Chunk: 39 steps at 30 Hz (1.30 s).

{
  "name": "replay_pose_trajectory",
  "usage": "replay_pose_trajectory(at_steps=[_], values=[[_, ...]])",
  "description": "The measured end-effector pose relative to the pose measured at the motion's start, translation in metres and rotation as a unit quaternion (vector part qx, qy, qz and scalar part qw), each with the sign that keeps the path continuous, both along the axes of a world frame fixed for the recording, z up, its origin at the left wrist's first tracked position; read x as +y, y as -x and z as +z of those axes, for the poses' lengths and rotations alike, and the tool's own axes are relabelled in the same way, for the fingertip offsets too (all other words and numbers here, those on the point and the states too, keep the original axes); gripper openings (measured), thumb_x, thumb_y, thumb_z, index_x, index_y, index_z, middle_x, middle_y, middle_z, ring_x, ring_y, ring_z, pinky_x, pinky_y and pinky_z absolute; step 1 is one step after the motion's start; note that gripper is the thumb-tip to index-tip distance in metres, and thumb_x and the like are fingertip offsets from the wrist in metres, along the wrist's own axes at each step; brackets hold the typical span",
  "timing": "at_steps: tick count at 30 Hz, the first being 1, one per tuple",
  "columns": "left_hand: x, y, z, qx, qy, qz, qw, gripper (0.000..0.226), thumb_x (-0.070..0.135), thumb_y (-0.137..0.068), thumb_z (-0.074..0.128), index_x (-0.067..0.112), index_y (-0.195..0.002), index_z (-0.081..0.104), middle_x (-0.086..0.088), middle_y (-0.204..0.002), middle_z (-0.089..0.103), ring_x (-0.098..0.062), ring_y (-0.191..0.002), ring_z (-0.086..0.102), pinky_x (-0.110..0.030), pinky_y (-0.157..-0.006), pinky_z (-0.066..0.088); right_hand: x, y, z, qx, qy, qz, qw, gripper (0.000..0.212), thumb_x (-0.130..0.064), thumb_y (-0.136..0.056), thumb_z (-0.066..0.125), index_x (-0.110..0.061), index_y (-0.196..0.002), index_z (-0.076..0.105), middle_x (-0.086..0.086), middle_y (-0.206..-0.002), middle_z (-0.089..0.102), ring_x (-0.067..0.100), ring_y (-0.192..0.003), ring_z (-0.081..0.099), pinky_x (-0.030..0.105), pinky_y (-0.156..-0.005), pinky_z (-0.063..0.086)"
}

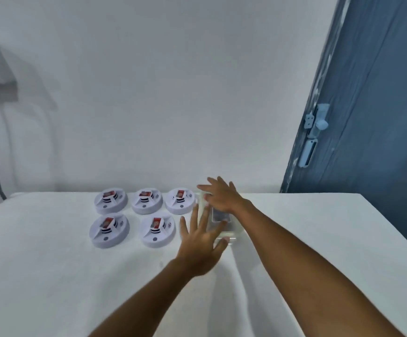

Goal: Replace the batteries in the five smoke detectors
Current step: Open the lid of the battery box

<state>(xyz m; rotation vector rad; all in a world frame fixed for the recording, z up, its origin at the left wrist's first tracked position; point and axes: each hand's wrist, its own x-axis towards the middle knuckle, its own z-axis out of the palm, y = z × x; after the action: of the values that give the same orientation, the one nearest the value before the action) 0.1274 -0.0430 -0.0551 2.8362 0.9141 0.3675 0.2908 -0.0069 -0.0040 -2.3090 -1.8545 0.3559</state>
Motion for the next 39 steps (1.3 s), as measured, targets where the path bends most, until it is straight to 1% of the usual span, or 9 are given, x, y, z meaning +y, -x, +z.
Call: replay_pose_trajectory(at_steps=[2, 7, 12, 16, 20, 28, 32, 34, 39], values=[[0.006, 0.006, 0.006, 0.015, -0.011, -0.008, 1.000, 0.076, 0.071, -0.079, -0.016, 0.054, -0.144, 0.021, 0.004, -0.155, -0.029, -0.027, -0.140, -0.034, -0.059, -0.108, -0.020, -0.001, 0.004, -0.002, -0.032, 0.015, -0.003, 0.999, 0.042, -0.034, -0.103, 0.030, -0.034, -0.144, 0.038, 0.003, -0.155, 0.032, 0.028, -0.142, 0.028, 0.056, -0.115, 0.011], [0.028, 0.018, 0.015, 0.034, 0.013, -0.026, 0.999, 0.051, 0.062, -0.094, 0.016, 0.050, -0.132, 0.048, 0.002, -0.160, -0.012, -0.024, -0.143, -0.031, -0.062, -0.110, -0.019, -0.033, -0.015, -0.006, -0.063, 0.006, -0.116, 0.991, 0.045, -0.048, -0.099, 0.031, -0.030, -0.139, 0.042, 0.011, -0.140, 0.045, 0.033, -0.125, 0.046, 0.048, -0.107, 0.031], [0.049, 0.014, 0.022, 0.025, 0.054, -0.018, 0.998, 0.039, 0.048, -0.099, 0.037, 0.041, -0.136, 0.049, 0.000, -0.161, 0.018, -0.027, -0.149, -0.009, -0.063, -0.113, -0.009, -0.080, -0.023, -0.014, -0.025, -0.025, -0.237, 0.971, 0.053, -0.058, -0.095, 0.035, -0.019, -0.130, 0.048, 0.014, -0.128, 0.054, 0.035, -0.116, 0.052, 0.041, -0.094, 0.042], [0.055, 0.006, 0.029, -0.011, 0.094, -0.064, 0.993, 0.035, 0.037, -0.097, 0.050, 0.025, -0.129, 0.057, -0.002, -0.156, 0.032, -0.026, -0.149, 0.006, -0.051, -0.117, 0.008, -0.101, -0.010, -0.011, 0.071, -0.108, -0.306, 0.943, 0.049, -0.052, -0.092, 0.050, -0.020, -0.128, 0.047, 0.011, -0.126, 0.050, 0.032, -0.117, 0.048, 0.039, -0.089, 0.043], [0.055, 0.003, 0.035, -0.060, 0.127, -0.094, 0.986, 0.027, 0.028, -0.091, 0.060, 0.012, -0.114, 0.060, -0.006, -0.126, 0.059, -0.025, -0.122, 0.048, -0.037, -0.101, 0.039, -0.123, 0.020, -0.006, 0.321, -0.313, -0.386, 0.806, 0.015, -0.016, -0.086, 0.065, -0.012, -0.091, 0.050, 0.003, -0.088, 0.053, 0.023, -0.082, 0.054, 0.027, -0.063, 0.043], [0.050, 0.005, 0.041, -0.079, 0.071, -0.111, 0.988, 0.040, 0.035, -0.082, 0.055, 0.008, -0.109, 0.069, -0.008, -0.109, 0.069, -0.027, -0.103, 0.060, -0.029, -0.088, 0.039, -0.142, 0.059, -0.010, 0.676, -0.253, -0.447, 0.528, 0.005, 0.000, -0.087, 0.057, -0.004, -0.088, 0.059, 0.008, -0.067, 0.049, 0.015, -0.055, 0.044, 0.027, -0.050, 0.039], [0.051, 0.005, 0.038, -0.074, 0.081, -0.096, 0.989, 0.050, 0.049, -0.081, 0.048, 0.012, -0.107, 0.070, -0.004, -0.106, 0.071, -0.024, -0.100, 0.062, -0.033, -0.088, 0.045, -0.135, 0.073, -0.020, 0.756, -0.223, -0.467, 0.400, 0.018, 0.001, -0.087, 0.060, 0.002, -0.104, 0.057, 0.015, -0.084, 0.055, 0.021, -0.071, 0.054, 0.032, -0.062, 0.051], [0.051, 0.005, 0.037, -0.071, 0.085, -0.088, 0.990, 0.054, 0.053, -0.080, 0.047, 0.014, -0.107, 0.071, -0.004, -0.109, 0.071, -0.024, -0.103, 0.062, -0.031, -0.090, 0.044, -0.130, 0.074, -0.022, 0.771, -0.230, -0.467, 0.366, 0.028, -0.001, -0.086, 0.066, 0.001, -0.112, 0.056, 0.016, -0.089, 0.061, 0.024, -0.077, 0.062, 0.033, -0.070, 0.054], [0.052, 0.004, 0.037, -0.082, 0.089, -0.084, 0.989, 0.034, 0.034, -0.086, 0.065, 0.010, -0.110, 0.072, -0.008, -0.118, 0.069, -0.023, -0.118, 0.058, -0.025, -0.094, 0.036, -0.120, 0.081, -0.026, 0.756, -0.265, -0.486, 0.348, 0.038, -0.005, -0.079, 0.076, -0.001, -0.112, 0.058, 0.016, -0.095, 0.067, 0.026, -0.077, 0.068, 0.036, -0.078, 0.059]])
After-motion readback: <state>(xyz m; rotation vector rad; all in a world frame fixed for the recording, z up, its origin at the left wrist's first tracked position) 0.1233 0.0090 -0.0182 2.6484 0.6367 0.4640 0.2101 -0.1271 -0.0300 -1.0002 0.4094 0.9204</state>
